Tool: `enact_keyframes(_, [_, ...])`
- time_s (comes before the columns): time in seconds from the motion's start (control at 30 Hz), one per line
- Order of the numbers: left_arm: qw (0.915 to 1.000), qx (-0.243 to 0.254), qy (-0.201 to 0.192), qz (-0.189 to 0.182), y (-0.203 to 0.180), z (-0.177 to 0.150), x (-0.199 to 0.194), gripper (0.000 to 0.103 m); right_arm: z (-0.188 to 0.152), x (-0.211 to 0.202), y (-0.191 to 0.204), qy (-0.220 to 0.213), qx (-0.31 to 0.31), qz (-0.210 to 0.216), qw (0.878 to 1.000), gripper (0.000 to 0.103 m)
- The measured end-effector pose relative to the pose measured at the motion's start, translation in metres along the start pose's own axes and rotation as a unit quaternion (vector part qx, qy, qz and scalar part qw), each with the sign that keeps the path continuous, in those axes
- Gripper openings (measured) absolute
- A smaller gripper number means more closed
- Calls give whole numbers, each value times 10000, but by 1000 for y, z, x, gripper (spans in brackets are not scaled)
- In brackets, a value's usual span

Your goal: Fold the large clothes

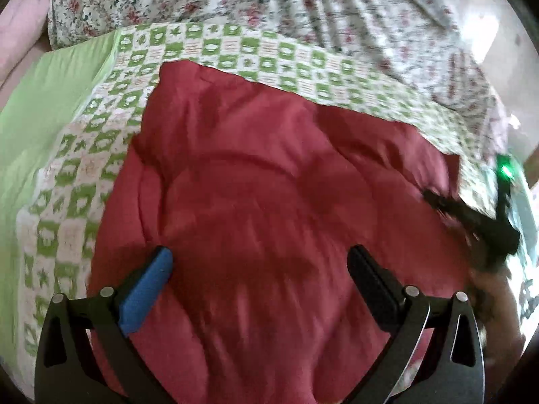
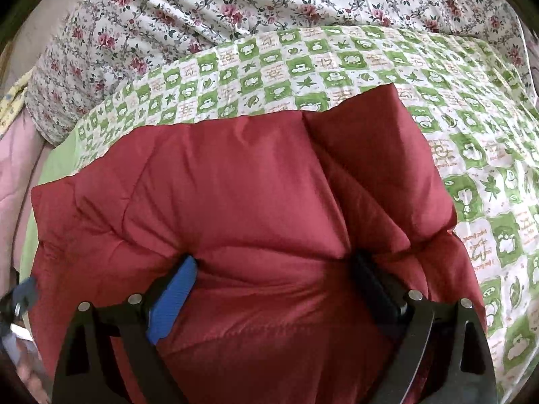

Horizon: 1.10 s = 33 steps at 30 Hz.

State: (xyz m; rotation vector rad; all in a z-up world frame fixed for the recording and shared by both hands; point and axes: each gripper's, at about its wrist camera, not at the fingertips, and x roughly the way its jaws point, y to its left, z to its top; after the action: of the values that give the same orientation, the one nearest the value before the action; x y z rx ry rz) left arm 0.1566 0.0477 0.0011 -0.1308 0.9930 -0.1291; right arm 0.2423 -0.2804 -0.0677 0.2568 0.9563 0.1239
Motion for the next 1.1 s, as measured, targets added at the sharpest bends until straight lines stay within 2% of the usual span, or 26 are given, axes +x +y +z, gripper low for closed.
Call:
enact_keyframes(0.13, [9999,-10,126,-81,2,-22,-14,103,-9,-31,4,-281,-2,60,9996,93])
enact_keyframes(0.33, [9996,-82,203,-191,6,-43,-25,103,-47,-93,20,-652,-268,190,9973,95])
enact_keyframes(0.47, [9996,43,277,28,1,-50,-16,103,-79,-114,41,-634,-701,294,9951,95])
enact_keyframes(0.53, [9995,34,293,69,0,-54,-8,103,-93,-115,48,-525,-876,300,9943,95])
enact_keyframes(0.63, [9995,44,281,127,-2,-58,0,103,-110,-103,47,-318,-1066,-174,9936,95])
enact_keyframes(0.7, [9995,114,254,160,-4,-60,3,103,-117,-95,34,-285,-922,-300,9949,95])
enact_keyframes(0.83, [9994,209,180,223,-6,-65,7,103,-123,-93,18,-256,-700,-251,9969,95])
enact_keyframes(1.1, [9988,216,125,418,-11,-67,6,103,-127,-91,17,-262,-636,-228,9974,95])
